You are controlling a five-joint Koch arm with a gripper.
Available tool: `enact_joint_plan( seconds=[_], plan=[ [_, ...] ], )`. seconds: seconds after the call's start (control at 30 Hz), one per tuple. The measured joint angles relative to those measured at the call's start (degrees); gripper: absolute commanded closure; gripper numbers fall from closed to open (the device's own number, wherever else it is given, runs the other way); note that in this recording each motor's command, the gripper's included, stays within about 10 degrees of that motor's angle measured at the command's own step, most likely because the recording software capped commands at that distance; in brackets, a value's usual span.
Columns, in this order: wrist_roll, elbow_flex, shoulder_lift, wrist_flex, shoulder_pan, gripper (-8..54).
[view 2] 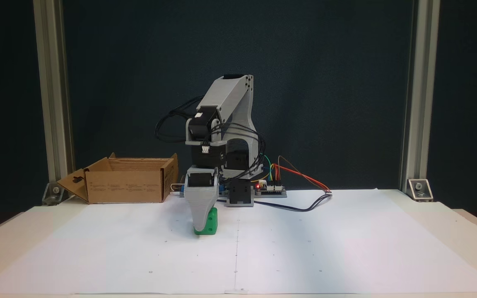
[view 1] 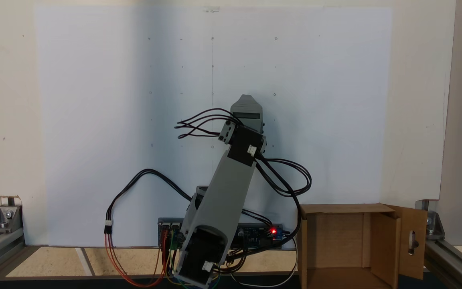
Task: Grasp a green dice and put it in the bin.
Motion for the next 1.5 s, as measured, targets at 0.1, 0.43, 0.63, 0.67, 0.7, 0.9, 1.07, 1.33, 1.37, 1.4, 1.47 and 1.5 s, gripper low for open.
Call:
enact_joint_plan(
  seconds=[0.1,0.43,0.63,0.67,0.7,0.9,1.07,1.33,1.37,1.4,1.47,1.5],
  plan=[
    [0.0,0.0,-0.3,-0.7,0.0,6.0],
    [0.1,0.4,-1.5,-4.0,0.2,15.9],
    [0.0,1.0,-1.3,-6.1,0.7,34.0],
    [0.1,1.0,-1.3,-6.1,0.7,34.0],
    [0.1,1.0,-1.3,-6.1,0.7,34.0],
    [0.3,1.2,-0.4,-6.2,0.4,34.1],
    [1.7,-1.1,6.9,2.4,-0.5,34.0],
    [7.8,-30.2,11.7,29.6,0.2,34.0],
    [8.2,-33.8,11.7,32.5,0.6,34.0],
    [8.4,-36.9,11.8,35.5,1.1,34.0],
    [8.5,-41.5,11.9,41.0,3.4,34.0],
    [8.5,-42.7,12.0,42.3,5.3,34.0]
  ],
)
